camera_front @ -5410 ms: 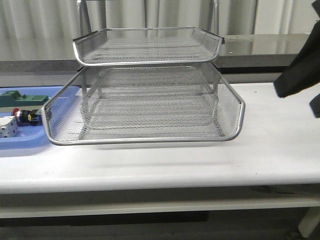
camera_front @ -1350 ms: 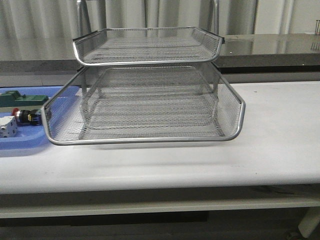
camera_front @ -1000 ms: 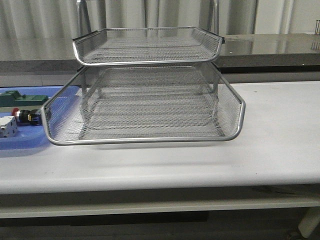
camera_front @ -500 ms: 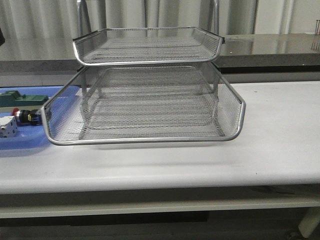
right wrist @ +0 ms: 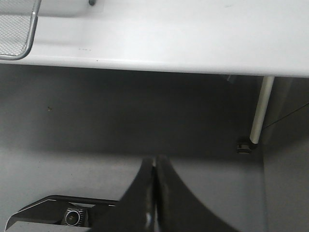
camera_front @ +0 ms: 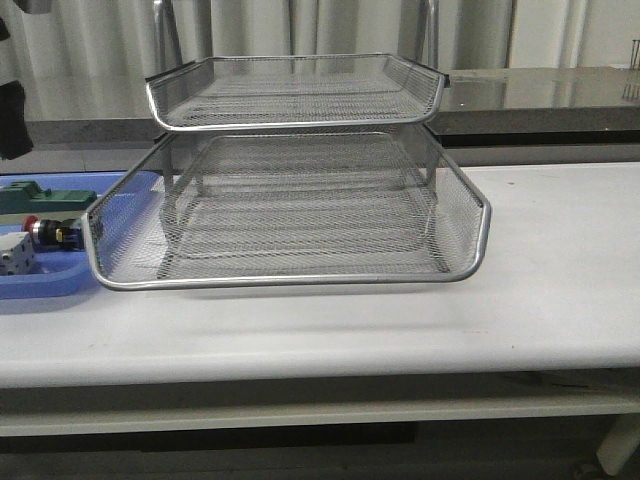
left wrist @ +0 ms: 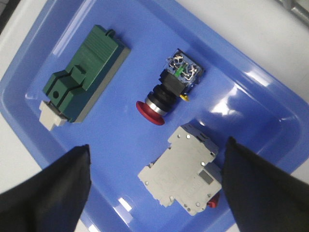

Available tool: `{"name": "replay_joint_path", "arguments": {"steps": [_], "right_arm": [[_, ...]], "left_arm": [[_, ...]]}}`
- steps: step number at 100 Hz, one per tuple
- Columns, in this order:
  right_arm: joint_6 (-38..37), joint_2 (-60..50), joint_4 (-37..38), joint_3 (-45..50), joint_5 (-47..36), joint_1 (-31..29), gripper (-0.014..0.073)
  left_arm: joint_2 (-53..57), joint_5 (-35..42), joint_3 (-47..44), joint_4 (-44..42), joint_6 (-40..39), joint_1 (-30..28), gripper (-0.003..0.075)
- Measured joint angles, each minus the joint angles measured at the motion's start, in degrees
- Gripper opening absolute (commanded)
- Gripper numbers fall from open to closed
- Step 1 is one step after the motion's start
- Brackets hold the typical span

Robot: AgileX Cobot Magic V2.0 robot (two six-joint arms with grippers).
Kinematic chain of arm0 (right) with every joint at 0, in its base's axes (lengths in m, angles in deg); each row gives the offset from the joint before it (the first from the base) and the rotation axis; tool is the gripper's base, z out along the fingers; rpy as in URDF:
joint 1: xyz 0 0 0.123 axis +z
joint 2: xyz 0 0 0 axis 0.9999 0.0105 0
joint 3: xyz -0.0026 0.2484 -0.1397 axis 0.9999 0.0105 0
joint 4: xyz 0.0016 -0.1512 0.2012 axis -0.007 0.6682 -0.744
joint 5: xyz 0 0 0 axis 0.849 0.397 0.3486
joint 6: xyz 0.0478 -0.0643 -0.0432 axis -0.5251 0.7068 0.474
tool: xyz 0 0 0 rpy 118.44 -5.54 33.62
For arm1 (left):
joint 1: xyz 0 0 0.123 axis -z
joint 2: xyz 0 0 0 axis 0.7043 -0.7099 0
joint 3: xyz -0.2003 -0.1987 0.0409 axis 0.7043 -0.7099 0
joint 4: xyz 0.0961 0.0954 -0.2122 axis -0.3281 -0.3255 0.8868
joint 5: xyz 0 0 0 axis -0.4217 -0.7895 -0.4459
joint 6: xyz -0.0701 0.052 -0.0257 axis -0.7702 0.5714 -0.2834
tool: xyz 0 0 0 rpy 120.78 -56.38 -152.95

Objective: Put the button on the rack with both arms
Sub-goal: 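Lower the left gripper into the blue tray and grasp the red button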

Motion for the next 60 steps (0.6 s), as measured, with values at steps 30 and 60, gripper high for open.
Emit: {"name": "replay_joint_path", "arguments": {"steps": [30, 60], "right_arm": [[0.0, 0.0, 0.0, 0.0, 0.0, 0.0, -0.0062], [0.0, 0.0, 0.0, 0.0, 0.0, 0.0, -0.0062]], "left_arm": [[-10.8, -5.35, 11.97, 3.61, 9.8, 0.0, 0.0545], [-15.65, -6.25, 14.46, 4.65, 13.29, 0.1, 0.0545]]}}
